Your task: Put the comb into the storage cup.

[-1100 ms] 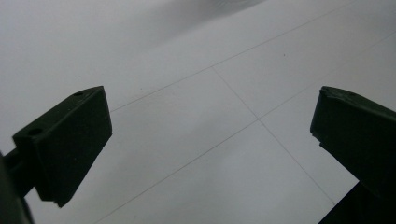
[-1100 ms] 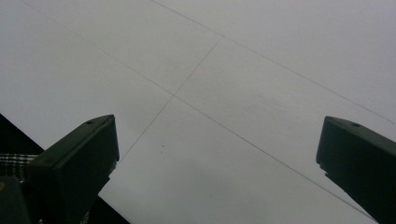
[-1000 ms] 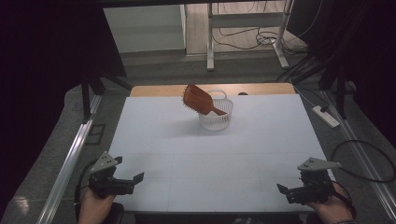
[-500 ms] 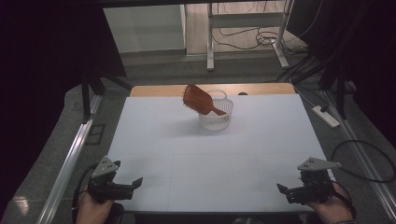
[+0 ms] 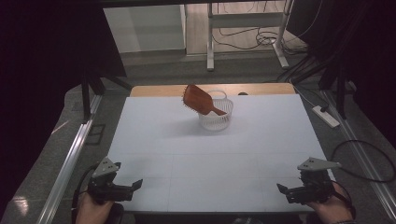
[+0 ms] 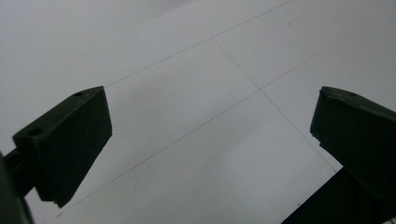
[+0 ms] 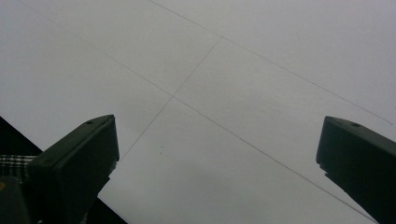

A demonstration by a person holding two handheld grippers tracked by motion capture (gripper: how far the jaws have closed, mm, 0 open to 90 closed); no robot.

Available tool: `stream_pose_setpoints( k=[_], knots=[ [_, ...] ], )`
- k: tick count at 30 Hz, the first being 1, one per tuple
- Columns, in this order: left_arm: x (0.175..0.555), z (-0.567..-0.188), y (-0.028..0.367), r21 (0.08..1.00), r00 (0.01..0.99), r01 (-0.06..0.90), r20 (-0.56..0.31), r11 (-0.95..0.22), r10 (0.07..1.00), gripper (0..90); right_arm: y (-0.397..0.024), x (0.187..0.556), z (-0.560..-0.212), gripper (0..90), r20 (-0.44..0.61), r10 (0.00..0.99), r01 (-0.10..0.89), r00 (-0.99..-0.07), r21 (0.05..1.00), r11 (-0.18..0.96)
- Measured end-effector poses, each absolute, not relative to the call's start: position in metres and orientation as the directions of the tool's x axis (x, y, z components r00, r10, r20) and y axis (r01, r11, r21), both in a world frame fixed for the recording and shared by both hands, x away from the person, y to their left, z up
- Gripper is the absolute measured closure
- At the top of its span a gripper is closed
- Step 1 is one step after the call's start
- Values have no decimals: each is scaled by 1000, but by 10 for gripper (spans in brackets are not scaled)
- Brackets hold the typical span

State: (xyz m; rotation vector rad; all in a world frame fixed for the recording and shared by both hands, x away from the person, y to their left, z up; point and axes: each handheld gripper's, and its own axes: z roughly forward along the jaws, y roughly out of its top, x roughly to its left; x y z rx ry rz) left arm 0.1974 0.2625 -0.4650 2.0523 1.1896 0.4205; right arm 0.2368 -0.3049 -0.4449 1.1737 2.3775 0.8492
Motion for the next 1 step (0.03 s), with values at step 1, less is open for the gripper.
stream_pose_setpoints(
  k=[1],
  knots=[
    [198, -465, 262, 721, 522, 617, -73, -317, 850, 0, -305, 237, -445, 0, -50, 804, 591, -593, 652, 476]
  ],
)
